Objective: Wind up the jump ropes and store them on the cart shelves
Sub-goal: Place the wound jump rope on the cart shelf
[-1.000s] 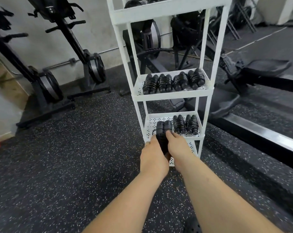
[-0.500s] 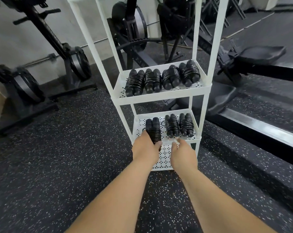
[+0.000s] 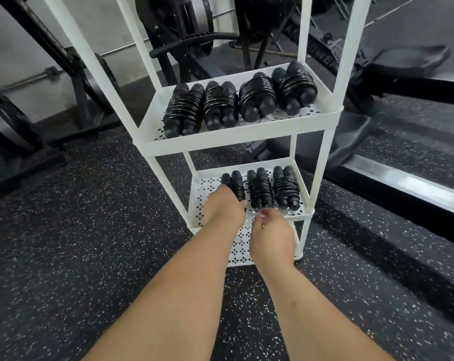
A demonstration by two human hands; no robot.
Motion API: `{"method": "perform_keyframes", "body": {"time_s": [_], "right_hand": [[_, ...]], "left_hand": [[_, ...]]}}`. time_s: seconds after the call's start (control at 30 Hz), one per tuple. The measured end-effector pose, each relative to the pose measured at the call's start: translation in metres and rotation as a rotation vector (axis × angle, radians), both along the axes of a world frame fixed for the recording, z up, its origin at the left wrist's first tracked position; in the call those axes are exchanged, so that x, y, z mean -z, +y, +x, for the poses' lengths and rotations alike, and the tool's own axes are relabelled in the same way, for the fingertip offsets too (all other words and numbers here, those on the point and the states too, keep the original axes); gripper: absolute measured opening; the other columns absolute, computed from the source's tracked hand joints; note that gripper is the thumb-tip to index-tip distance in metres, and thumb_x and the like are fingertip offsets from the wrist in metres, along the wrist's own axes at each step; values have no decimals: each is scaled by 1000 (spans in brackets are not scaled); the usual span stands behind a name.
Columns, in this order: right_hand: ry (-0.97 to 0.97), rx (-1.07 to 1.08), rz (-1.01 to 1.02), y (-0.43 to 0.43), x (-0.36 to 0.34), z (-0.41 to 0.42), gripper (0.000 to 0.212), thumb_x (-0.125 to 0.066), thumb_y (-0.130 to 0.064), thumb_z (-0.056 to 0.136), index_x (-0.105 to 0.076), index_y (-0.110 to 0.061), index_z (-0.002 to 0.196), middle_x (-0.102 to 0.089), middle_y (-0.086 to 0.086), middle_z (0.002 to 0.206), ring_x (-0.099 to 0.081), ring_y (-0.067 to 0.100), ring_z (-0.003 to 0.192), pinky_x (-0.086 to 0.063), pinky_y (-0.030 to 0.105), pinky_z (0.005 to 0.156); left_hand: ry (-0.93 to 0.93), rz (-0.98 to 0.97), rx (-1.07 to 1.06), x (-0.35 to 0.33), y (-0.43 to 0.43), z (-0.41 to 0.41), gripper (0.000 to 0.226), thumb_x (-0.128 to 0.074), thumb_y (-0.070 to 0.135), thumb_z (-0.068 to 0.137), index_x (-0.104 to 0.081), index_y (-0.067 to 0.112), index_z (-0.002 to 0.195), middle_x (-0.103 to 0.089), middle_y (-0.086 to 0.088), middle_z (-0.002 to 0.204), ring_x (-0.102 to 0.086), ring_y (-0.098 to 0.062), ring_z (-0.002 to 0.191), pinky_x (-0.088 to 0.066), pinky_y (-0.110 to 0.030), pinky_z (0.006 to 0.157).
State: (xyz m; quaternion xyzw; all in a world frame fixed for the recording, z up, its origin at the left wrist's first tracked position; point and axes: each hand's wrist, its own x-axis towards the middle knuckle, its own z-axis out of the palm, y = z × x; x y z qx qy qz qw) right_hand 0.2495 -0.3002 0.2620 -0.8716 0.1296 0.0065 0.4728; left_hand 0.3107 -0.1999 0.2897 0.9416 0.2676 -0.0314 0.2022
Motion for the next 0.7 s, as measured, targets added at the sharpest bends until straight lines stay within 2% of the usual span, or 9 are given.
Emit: {"method": "perform_keyframes", "body": {"time_s": [0.1,0.2,0.4,0.5,0.6,0.7], "right_hand": [[-13,-3,25,1,3,-2,30,-48,-31,109,-65,-22,133,-73,2,113,-62,23,91,-42,33,72],[15,-1,31,-1,6,0,30,-47,-32,109,-66,-25,131,-75,1,105,-57,20,85,-38,33,70],[49,-1,75,-1,6,2,29,-47,-30,108,-66,-23,129,-74,1,99,-65,23,87,-42,32,67],[47,-8,87,0,4,2,28,-47,-31,108,-66,-22,126,-72,1,96,-65,22,85,-41,33,63],[51,-2,96,1,0,3,28,-48,-30,107,-67,-23,126,-72,2,99,-65,24,86,-42,32,66],[43,4,118,3,-5,5,28,-49,-30,107,-67,-22,127,-73,2,103,-65,23,89,-44,33,69]], "left_hand": [[5,-28,-13,10,-4,12,47,-81,41,94,-60,13,126,-72,-10,123,-68,-31,116,-48,-36,83],[1,-64,-4,20,-4,18,52,-79,43,95,-58,13,131,-70,-10,125,-66,-31,118,-45,-34,81],[-25,-116,105,39,8,11,51,-74,40,98,-54,18,139,-67,-7,126,-62,-30,120,-41,-32,84],[-16,-129,131,40,13,7,58,-75,45,95,-51,22,143,-67,-6,126,-63,-30,118,-45,-35,88],[7,-116,150,39,14,4,67,-74,51,92,-46,23,146,-68,-8,127,-63,-33,119,-50,-41,95],[26,-131,188,33,13,1,66,-74,50,92,-45,27,146,-70,-7,123,-65,-34,116,-51,-41,91]]}}
